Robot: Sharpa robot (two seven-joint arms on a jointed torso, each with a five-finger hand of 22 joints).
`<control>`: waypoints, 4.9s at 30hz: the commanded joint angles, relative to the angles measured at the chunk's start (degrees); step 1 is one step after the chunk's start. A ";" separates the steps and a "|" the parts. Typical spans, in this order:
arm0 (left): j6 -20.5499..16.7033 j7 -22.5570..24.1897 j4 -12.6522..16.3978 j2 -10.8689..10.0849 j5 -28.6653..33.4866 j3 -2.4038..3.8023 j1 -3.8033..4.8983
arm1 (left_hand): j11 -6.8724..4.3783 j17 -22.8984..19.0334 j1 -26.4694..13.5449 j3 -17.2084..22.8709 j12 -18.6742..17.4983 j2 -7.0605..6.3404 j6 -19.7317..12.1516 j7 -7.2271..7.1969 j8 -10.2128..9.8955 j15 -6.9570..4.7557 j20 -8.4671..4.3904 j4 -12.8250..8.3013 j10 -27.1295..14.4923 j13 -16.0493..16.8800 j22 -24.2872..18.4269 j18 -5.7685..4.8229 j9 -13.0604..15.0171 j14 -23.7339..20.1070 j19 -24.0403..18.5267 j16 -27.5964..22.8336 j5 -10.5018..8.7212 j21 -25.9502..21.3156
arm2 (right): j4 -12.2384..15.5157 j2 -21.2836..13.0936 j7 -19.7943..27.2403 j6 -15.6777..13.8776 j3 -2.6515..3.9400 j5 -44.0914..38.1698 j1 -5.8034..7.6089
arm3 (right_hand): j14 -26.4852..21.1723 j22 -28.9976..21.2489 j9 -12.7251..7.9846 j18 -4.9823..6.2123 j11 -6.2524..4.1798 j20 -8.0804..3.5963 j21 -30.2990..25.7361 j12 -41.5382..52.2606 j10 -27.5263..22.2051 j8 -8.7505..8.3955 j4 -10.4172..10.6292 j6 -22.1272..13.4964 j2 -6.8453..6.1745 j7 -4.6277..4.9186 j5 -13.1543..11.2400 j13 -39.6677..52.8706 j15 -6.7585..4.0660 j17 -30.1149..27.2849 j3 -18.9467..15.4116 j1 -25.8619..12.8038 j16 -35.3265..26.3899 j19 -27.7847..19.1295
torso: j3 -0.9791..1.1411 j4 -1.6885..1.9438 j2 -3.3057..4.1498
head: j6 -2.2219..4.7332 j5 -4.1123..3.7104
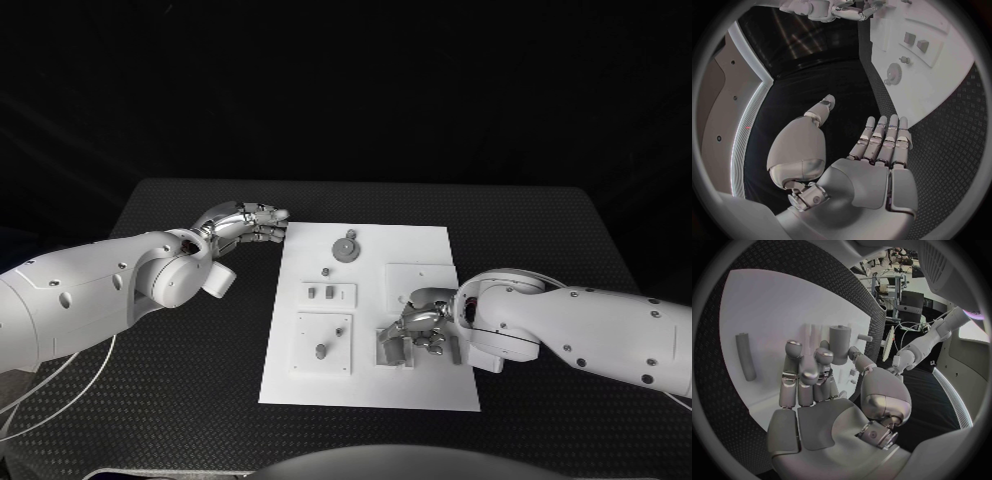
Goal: Assemble the parts on the task board
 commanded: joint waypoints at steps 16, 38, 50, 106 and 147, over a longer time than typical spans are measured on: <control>0.93 0.27 -0.01 0.03 0.30 0.03 0.07 | 0.49 0.11 -0.20 -0.39 0.16 0.68 -0.50 4.44 0.36 0.25 0.05 0.01 -0.07 0.07 0.07 -0.87 0.14 -0.05 -0.43 0.21 0.01 0.31 | 0.14 0.20 1.42 1.30 -0.05 0.68 -0.16 | 0.00 0.83 -0.03 0.89 -0.27 0.11 -0.22 -0.23 -0.16 -0.25 0.24 0.26 0.04 0.04 0.11 -0.08 -0.30 -0.10 -0.01 -0.36 0.03 -0.05 | 0.01 0.00 0.00 | 0.10 -0.08; 1.28 0.11 -0.07 0.05 0.30 0.03 0.06 | 0.49 0.11 -0.20 -0.39 0.16 0.68 -0.51 4.44 0.36 0.25 0.05 0.01 -0.07 0.07 0.07 -0.87 0.14 -0.05 -0.44 0.21 0.01 0.31 | -0.06 -0.19 1.10 0.88 -0.05 0.43 -0.16 | 0.00 0.83 -0.03 0.89 -0.27 0.11 -0.22 -0.23 -0.16 -0.25 0.24 0.26 0.04 0.04 0.11 -0.08 -0.30 -0.10 -0.01 -0.36 0.03 -0.05 | 0.02 0.02 0.01 | 0.06 -0.11; 1.31 0.12 -0.07 0.03 0.30 0.03 0.06 | 0.56 0.14 -0.08 -0.87 0.11 0.97 -0.73 4.32 0.39 0.65 0.25 -0.26 -0.15 0.05 0.11 -0.87 0.26 -0.26 -0.81 0.11 -0.10 0.21 | -0.10 -0.31 1.00 0.72 -0.04 -0.09 -0.16 | -1.10 0.70 -0.10 0.89 -0.14 -0.42 -0.91 -0.70 -1.38 -1.18 6.67 -1.12 -12.44 0.23 0.16 0.06 -0.28 -0.22 -0.33 -8.16 -0.32 -0.88 | 0.02 0.00 0.01 | 0.05 -0.16; 1.33 -0.31 -1.36 0.32 0.30 0.02 0.06 | 0.57 0.47 -0.68 -1.87 0.34 1.66 0.10 4.79 1.25 0.38 0.16 0.16 0.61 0.16 0.45 -0.87 0.86 -0.17 -0.98 0.28 -0.11 0.36 | 3.50 -15.76 -3.35 10.01 1.19 -6.38 3.36 | 1.65 1.16 1.78 0.89 -0.79 -1.08 1.99 3.19 1.55 -1.05 -4.82 2.16 0.96 -0.53 0.13 2.78 -0.70 2.53 -8.45 10.09 3.93 -0.17 | -0.06 -0.11 -0.05 | 0.96 -3.05; 1.70 -0.73 -1.37 0.22 0.30 0.00 0.05 | 0.67 0.55 -0.60 -2.50 0.22 2.50 -0.08 4.76 1.26 0.41 0.13 -0.11 0.66 0.10 0.57 -0.87 0.92 -0.29 -1.08 0.21 -0.12 0.35 | 1.27 -8.59 -4.83 9.28 -0.42 -22.11 -0.89 | 1.68 0.96 1.07 0.89 -1.17 -1.51 1.44 3.00 2.35 -2.11 -4.66 3.62 0.88 -0.90 0.13 2.65 -1.06 1.75 -8.45 3.04 4.27 0.44 | 0.07 0.03 0.04 | 0.09 -2.27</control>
